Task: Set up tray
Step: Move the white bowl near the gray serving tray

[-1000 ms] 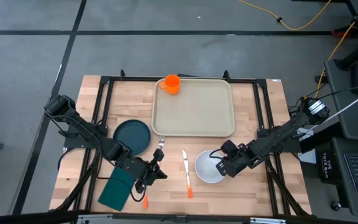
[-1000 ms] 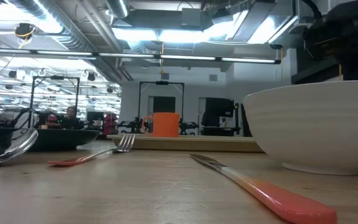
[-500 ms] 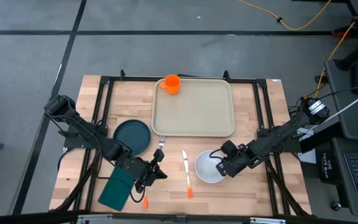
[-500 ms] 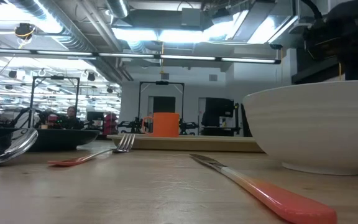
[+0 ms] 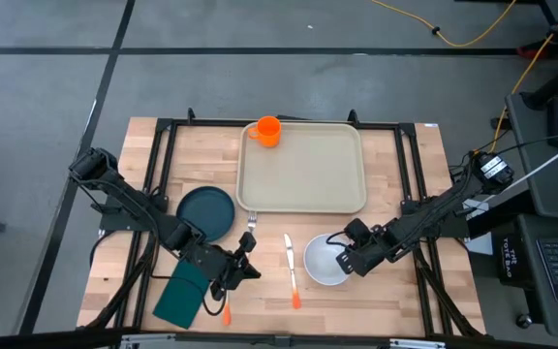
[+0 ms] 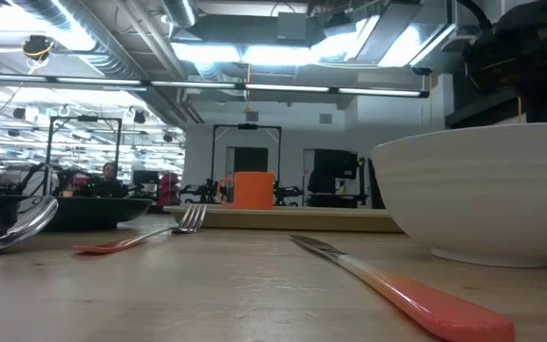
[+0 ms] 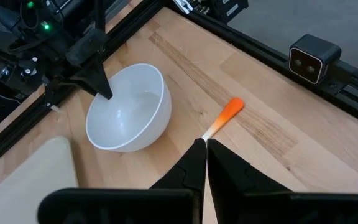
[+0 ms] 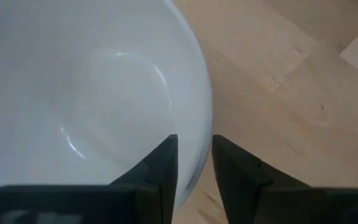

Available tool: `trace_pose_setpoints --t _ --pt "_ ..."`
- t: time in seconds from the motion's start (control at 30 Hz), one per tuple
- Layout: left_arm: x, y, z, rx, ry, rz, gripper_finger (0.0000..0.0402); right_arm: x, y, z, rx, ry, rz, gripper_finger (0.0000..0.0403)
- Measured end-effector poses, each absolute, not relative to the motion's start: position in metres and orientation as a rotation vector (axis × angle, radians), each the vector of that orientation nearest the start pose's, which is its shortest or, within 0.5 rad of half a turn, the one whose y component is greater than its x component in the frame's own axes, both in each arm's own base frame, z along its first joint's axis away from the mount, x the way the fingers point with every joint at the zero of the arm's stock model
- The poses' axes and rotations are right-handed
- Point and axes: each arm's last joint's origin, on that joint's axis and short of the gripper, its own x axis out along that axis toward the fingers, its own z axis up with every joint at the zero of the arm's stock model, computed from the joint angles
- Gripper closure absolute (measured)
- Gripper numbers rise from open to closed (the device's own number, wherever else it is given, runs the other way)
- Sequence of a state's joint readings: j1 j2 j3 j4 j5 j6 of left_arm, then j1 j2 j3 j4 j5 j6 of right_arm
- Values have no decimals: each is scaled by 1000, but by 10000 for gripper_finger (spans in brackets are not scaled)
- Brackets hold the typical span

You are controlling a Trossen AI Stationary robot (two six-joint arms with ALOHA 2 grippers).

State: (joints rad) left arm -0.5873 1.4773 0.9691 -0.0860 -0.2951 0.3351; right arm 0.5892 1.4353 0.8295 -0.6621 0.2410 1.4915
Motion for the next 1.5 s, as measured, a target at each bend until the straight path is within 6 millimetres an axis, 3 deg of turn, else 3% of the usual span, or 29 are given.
trace_pose_setpoints --t 0.23,0.47,0.73,1.07,1.33,1.5 --pt "269 -169 246 579 490 -374 391 210 133 183 821 1080 -594 315" --pt "269 -169 246 580 490 -371 386 210 132 183 819 1081 -595 389" --pt "269 -169 246 638 481 -378 359 209 133 184 833 1118 -573 391" --pt "271 -167 248 678 467 -287 294 204 127 202 880 1067 -528 391" --pt "275 -167 255 641 401 -234 282 208 107 216 886 1005 -512 391" --pt "284 -154 264 604 426 -165 285 215 90 237 848 958 -449 391"
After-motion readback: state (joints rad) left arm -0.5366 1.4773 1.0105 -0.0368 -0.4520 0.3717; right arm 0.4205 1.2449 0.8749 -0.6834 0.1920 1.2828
